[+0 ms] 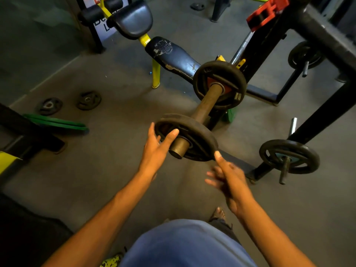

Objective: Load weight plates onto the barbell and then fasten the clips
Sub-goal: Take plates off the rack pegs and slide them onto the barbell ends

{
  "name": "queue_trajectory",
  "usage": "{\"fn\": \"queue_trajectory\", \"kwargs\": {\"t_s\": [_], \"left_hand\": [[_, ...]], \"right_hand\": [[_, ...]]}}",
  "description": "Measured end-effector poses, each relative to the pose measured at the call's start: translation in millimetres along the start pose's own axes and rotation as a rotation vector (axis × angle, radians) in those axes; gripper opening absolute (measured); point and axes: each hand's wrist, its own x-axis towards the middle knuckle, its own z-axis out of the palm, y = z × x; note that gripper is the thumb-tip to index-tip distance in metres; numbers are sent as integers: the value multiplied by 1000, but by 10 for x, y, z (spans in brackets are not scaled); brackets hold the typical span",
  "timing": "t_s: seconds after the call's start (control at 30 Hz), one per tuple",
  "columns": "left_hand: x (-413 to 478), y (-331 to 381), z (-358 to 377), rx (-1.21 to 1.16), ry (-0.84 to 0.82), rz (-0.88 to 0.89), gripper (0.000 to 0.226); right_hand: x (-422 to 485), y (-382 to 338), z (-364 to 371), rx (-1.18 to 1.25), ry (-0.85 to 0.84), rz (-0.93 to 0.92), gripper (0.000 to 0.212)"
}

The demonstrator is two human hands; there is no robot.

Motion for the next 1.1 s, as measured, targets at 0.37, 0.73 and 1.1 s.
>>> {"fn": "queue_trajectory", "kwargs": {"t_s": [0.37, 0.73, 1.1], "left_hand": [[621, 218, 379, -57, 2, -50, 88], [1858, 702, 1203, -32, -67, -72, 55], [2073, 779, 1275, 9, -89, -180, 74]], "right_hand": [[547, -411, 220, 231, 60, 12, 48], [1753, -1479, 98, 242, 214, -122, 56], [1871, -1542, 76, 196, 240, -124, 59]]}}
